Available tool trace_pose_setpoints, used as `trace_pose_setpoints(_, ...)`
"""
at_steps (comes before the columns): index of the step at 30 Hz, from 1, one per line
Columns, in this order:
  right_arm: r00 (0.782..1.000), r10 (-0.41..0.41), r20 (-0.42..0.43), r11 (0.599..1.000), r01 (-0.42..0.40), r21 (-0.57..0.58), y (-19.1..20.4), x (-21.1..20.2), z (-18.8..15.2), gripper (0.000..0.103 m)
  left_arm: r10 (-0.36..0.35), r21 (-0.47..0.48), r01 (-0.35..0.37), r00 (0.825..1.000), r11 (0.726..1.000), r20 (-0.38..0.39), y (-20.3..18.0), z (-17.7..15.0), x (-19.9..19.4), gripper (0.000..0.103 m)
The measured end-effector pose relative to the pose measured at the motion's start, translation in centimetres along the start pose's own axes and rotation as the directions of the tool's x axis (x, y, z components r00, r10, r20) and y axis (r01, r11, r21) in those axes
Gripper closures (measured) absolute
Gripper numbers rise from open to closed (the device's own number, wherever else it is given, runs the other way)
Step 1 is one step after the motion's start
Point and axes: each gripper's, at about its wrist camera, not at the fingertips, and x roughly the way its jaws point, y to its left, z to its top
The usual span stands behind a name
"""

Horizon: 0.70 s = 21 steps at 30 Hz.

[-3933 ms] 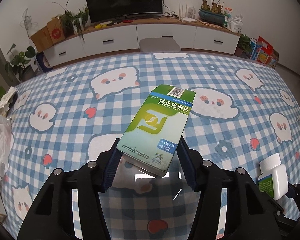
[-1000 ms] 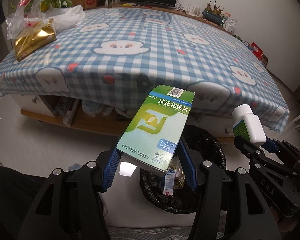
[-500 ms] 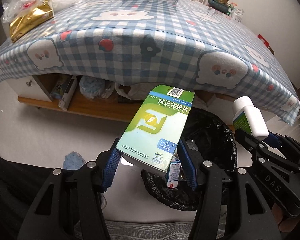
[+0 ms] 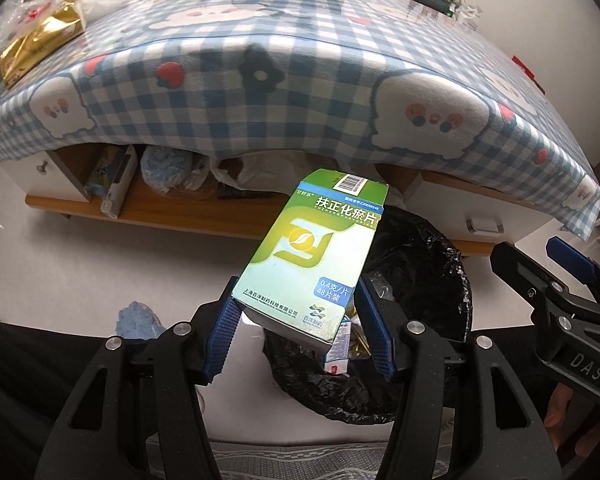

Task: Collect trash
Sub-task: 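Open the right tool to drop the white pill bottle into the bin, then open the left tool over the bin to drop the green medicine box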

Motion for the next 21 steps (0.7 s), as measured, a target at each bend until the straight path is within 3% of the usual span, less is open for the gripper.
trace_pose_setpoints(14, 0.996, -0.084, -0.021, 0.995, 0.085, 0.052, -4.9, -0.4, -0.9, 0.008, -0.049, 0.061, 0.051, 0.998, 0.997, -0.042, -5.3, 0.6, 2.6, 0.047)
trace_pose_setpoints(21, 0.997, -0.071, -0.039, 0.992, 0.074, 0.1, -6.6, -1.2, -0.8, 0.008, -0.077, 0.096, 0.079, 0.997, 0.992, -0.024, -7.5, 0.7, 2.3, 0.047)
